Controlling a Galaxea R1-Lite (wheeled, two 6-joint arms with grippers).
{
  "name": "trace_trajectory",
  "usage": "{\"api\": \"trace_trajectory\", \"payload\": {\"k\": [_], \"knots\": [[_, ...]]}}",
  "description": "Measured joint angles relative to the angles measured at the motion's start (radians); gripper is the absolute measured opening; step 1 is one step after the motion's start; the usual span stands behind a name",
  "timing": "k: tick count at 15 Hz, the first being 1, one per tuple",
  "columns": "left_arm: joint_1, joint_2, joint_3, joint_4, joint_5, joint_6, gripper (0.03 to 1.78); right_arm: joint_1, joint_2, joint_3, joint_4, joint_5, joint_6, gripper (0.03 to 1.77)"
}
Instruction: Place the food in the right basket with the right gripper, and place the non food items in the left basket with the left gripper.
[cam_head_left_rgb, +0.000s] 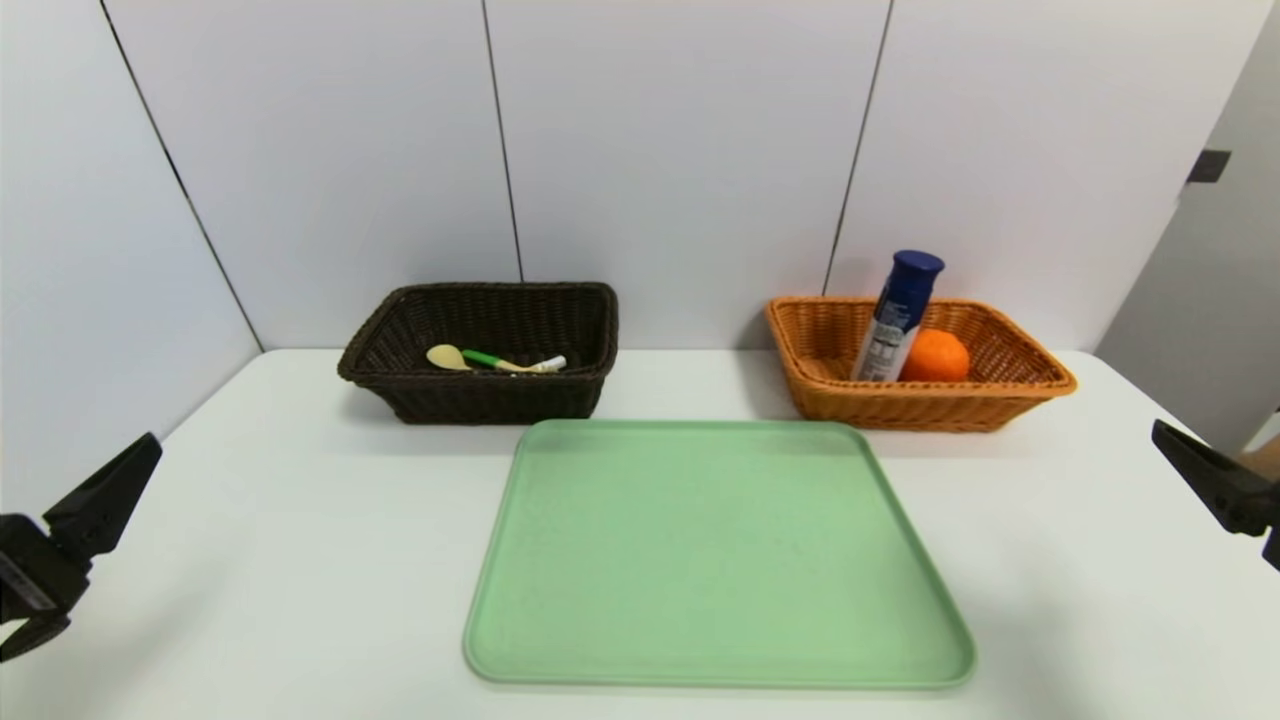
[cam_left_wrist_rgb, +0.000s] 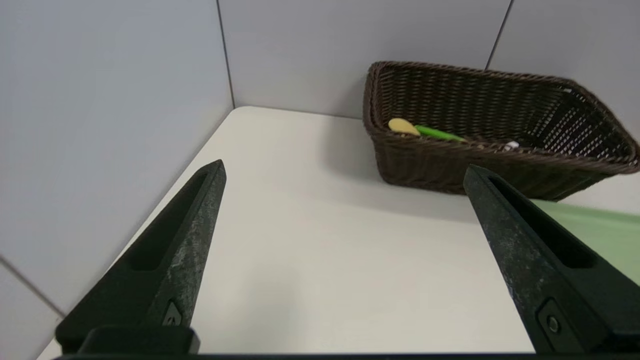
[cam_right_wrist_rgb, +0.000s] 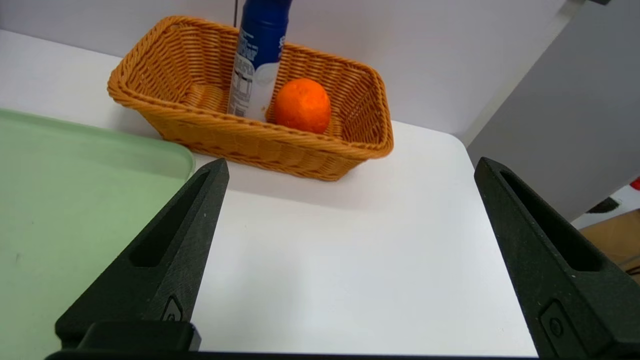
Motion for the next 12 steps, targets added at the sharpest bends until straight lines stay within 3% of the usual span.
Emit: {"api": "trace_trajectory", "payload": {"k": [5,8,12], "knots": [[0.074,-0.214,0.138,0.057,-0.015,0.019,1.69,-0.028,-0.263,0.119,0.146,0.001,0.029,1.69],[0.125,-0.337,0.177,0.105,-0.079,0.022,1.69,-0.062,-0.432,0.146,0.275,0.011,0.056,1.69],[0.163,-0.571,0.177,0.310,-0.169,0.021,1.69,-0.086,-0.689,0.167,0.488,0.043,0.064,1.69]]}}
